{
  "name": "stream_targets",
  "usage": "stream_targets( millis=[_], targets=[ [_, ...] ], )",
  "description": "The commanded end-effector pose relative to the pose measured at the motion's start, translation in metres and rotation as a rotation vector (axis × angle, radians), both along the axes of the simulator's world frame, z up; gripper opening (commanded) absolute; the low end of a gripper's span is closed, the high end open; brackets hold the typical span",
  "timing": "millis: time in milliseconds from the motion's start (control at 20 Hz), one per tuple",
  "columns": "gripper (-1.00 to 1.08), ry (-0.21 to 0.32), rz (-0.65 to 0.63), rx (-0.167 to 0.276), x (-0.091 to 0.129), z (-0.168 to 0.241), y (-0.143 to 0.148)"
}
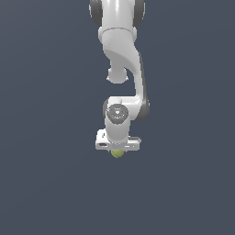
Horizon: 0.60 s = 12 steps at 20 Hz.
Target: Pick up the object and move it to a goal position.
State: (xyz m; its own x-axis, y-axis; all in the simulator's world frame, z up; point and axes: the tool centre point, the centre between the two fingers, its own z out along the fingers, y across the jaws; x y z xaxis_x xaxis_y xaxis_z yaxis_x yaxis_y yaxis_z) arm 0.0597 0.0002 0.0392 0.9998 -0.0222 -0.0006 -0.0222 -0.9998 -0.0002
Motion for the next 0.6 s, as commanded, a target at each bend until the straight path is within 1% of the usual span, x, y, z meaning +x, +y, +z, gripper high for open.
stream_targets(
  millis=[0,250,550],
  targets=[
    [-1.00,0.000,0.000,0.000,0.000,0.002,0.000],
    [-1.00,0.000,0.000,0.000,0.003,0.019,0.003],
    [-1.00,0.000,0.000,0.000,0.010,0.063,0.009]
  ],
)
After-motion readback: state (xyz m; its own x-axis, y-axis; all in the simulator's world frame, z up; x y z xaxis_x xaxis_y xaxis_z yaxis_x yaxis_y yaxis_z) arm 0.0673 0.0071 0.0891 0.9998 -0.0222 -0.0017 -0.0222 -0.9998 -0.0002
